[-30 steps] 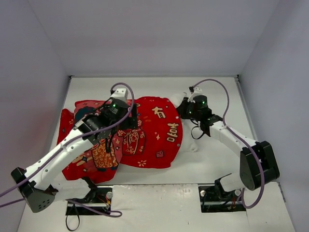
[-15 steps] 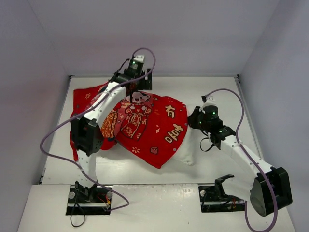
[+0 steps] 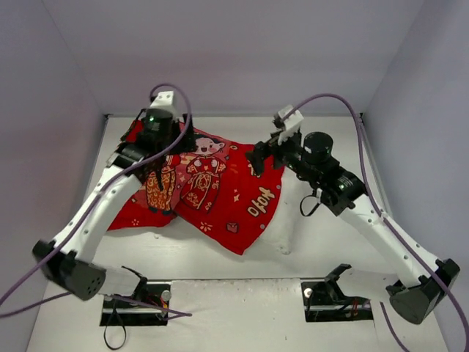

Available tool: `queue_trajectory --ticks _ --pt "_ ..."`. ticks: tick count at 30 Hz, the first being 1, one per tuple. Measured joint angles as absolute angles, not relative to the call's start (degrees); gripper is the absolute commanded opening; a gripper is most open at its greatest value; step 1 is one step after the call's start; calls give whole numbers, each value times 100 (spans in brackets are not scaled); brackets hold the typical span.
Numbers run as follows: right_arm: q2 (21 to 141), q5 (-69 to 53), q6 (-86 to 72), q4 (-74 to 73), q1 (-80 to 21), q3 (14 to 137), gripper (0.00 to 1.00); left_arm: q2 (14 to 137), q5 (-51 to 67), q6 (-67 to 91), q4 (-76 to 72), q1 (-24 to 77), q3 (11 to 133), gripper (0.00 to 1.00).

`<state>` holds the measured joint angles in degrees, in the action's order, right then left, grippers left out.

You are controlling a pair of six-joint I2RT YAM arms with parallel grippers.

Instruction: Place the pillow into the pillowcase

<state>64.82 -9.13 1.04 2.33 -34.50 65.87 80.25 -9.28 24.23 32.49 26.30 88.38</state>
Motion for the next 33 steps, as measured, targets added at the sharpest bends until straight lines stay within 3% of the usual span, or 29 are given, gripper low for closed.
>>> queue_trajectory --ticks 5,9,14,20,23,24,25,30,33 --pt "7271 -1256 1009 193 -4355 7310 100 6458 -1264 3002 3594 2493 7177 77" --pt "8379 -1275 1575 -95 -5310 7380 100 6007 -1253 3430 3940 2399 6156 77" --pt "9467 -781 2021 -408 -6117 7358 100 5957 -1184 3605 4191 1949 5889 77" --pt "10374 263 2106 -200 -6318 7581 100 5951 -1184 3656 4185 1428 5889 77" --pt "10984 954 2106 -75 -6305 7957 69 6025 -1249 3642 4176 1369 5894 77" --pt "11161 1125 2108 -58 -6292 8077 24 6029 -1273 3638 4182 1341 5916 77" --pt "11314 1269 2108 -60 -6270 8219 2 6029 -1299 3629 4202 1334 5959 77" --pt "11454 919 1837 -781 -6176 9214 0 6062 -1555 3463 4226 1306 6654 77" --pt "11408 64 1400 -1461 -6005 10464 0 6047 -1747 3166 4117 1306 7765 77"
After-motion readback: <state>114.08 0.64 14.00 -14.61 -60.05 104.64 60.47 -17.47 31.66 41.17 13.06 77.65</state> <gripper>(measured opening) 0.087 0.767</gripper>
